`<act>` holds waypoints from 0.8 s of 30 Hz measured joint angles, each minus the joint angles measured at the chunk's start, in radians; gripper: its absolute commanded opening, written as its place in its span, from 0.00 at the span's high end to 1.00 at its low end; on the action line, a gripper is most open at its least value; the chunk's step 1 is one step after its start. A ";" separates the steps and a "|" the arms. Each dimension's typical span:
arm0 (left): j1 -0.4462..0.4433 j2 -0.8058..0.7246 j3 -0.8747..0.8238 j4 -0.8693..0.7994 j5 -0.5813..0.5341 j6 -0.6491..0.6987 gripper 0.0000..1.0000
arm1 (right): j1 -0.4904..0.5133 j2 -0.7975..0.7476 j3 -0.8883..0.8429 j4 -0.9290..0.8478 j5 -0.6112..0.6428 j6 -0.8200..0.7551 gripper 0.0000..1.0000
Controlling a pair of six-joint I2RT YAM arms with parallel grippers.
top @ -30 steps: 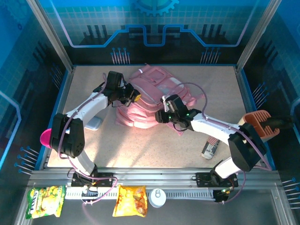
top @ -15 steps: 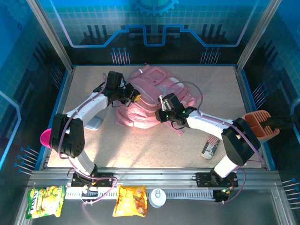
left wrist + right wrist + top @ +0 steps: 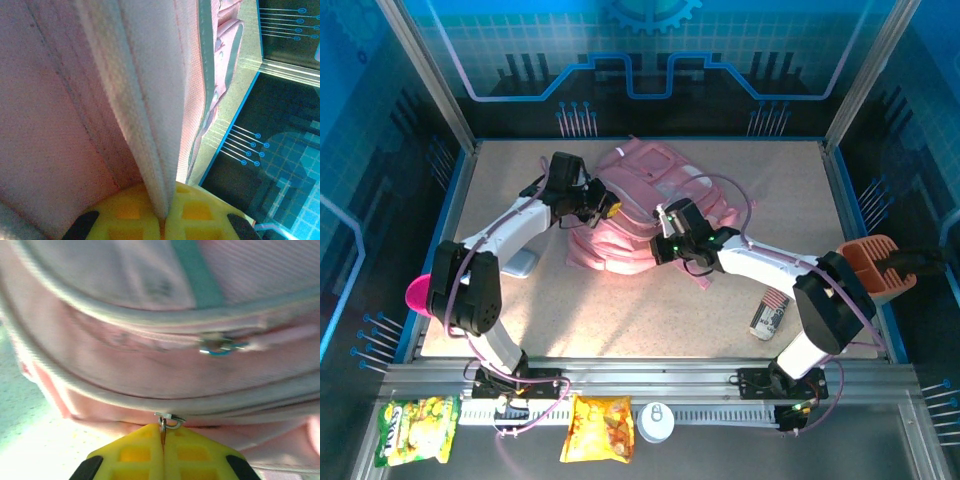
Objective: Pack the student bag
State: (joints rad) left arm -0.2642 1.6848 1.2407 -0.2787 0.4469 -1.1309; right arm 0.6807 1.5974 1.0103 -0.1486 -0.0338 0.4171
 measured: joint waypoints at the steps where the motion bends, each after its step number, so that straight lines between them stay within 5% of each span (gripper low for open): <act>1: -0.004 0.004 0.000 0.002 -0.005 -0.006 1.00 | 0.006 0.000 0.006 0.000 -0.013 0.000 0.95; 12: -0.068 0.077 0.000 0.084 -0.050 -0.087 1.00 | 0.048 0.072 0.052 0.059 -0.056 0.094 0.89; 17: -0.074 0.089 0.000 0.100 -0.053 -0.095 1.00 | 0.053 0.063 0.033 0.095 -0.055 0.152 0.71; 24: -0.088 0.089 0.000 0.105 -0.053 -0.094 1.00 | 0.009 -0.151 -0.153 0.191 -0.072 0.281 0.52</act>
State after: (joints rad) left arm -0.3519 1.7733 1.2407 -0.1734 0.3939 -1.2251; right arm 0.6895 1.4464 0.8577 0.0425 -0.1059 0.6979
